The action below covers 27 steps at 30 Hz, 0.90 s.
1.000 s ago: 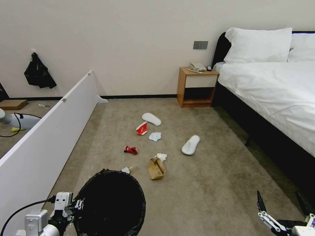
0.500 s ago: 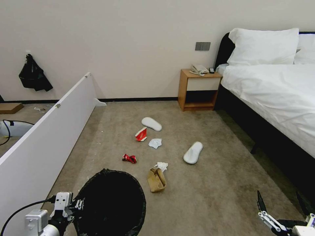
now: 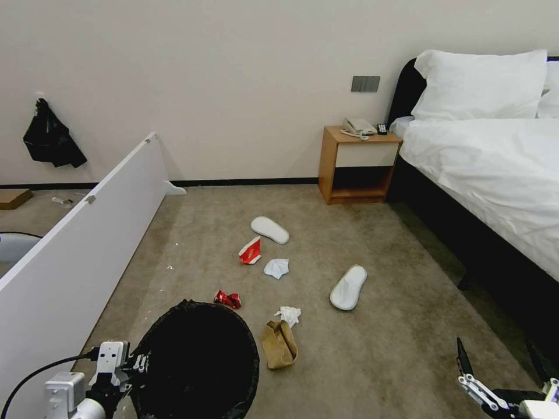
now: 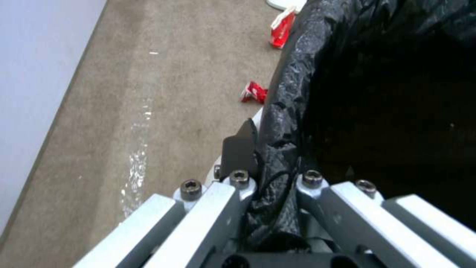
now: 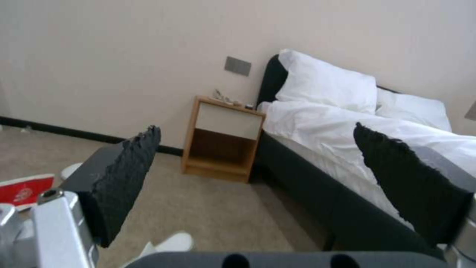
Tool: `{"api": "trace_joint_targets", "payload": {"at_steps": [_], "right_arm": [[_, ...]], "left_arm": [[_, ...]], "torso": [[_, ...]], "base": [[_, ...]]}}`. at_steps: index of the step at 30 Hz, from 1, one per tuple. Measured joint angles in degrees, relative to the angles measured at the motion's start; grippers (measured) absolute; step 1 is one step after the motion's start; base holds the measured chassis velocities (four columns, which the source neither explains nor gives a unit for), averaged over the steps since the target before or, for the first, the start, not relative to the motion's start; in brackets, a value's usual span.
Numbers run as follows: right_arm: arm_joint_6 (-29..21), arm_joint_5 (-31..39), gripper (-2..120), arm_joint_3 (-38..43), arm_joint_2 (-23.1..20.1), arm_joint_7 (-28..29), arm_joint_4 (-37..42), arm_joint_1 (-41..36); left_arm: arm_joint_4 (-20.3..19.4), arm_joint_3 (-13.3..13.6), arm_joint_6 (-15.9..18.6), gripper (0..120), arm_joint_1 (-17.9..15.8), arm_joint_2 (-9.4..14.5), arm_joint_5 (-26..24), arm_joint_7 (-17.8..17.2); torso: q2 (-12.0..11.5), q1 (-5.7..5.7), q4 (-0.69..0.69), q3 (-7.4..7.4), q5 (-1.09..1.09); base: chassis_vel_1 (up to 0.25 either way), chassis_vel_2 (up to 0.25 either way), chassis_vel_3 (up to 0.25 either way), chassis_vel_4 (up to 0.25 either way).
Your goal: Pick up the trash bin, then pick up the garbage from the floor and place it into the trash bin.
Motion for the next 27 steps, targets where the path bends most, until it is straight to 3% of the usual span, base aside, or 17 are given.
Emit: {"api": "trace_joint_targets", "payload": {"at_steps": [8, 27], "right_arm": [[0.27, -0.28, 100, 0.24, 0.00, 0.22, -0.30, 0.33], [0.96, -0.57, 100, 0.66, 0.07, 0.76, -1.17, 0.83]], "left_arm": [[0.00, 0.01, 0.00, 3, 0.05, -0.12, 0.00, -0.07], [0.04, 0.12, -0.02, 3, 0.33, -0.33, 0.24, -0.16]], "torso": [[0.00, 0.01, 0.00, 0.01, 0.00], [0.00, 0.00, 0.00, -0.01, 0.00]], "base": [[-0.121, 0.111, 0.111, -0.121], [-0.004, 0.007, 0.007, -0.003]]}}
